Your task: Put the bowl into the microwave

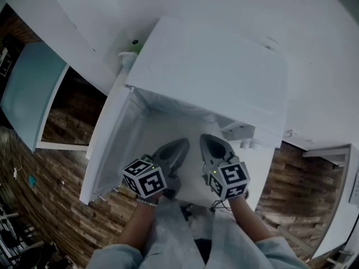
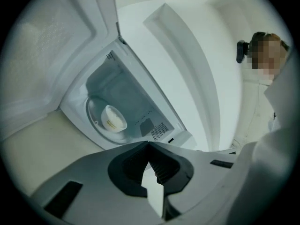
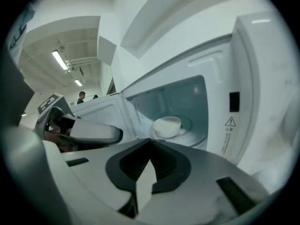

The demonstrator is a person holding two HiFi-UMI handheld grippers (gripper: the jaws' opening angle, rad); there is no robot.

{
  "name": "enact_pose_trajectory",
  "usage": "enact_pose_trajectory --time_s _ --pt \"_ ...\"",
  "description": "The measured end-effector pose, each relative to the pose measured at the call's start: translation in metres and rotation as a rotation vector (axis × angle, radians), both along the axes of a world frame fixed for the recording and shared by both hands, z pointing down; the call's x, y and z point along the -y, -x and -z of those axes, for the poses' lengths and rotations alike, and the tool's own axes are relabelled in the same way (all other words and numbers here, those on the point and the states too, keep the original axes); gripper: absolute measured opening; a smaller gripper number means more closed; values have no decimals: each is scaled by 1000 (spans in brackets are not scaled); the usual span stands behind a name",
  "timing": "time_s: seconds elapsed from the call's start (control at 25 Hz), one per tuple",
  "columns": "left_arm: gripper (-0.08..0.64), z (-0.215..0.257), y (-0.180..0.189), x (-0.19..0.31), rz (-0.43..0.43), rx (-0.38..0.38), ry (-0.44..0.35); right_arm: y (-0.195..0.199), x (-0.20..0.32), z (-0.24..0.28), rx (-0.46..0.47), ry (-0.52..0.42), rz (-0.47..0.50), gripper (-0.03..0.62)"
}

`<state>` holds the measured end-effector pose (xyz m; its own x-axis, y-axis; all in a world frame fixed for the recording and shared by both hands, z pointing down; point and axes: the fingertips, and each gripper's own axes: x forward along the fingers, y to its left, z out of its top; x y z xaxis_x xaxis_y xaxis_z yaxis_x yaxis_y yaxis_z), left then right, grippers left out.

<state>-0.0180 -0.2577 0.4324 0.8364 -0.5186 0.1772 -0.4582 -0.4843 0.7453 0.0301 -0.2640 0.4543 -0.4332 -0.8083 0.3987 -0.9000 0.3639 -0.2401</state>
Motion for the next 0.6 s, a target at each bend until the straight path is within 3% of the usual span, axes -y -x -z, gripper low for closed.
enact_pose_trajectory --time_s 0.28,0.6 --pt "0 35 -4 -21 -15 59 -128 -5 -28 38 21 -83 44 3" --pt "0 83 1 -41 10 118 -281 -15 -46 86 69 -188 21 3"
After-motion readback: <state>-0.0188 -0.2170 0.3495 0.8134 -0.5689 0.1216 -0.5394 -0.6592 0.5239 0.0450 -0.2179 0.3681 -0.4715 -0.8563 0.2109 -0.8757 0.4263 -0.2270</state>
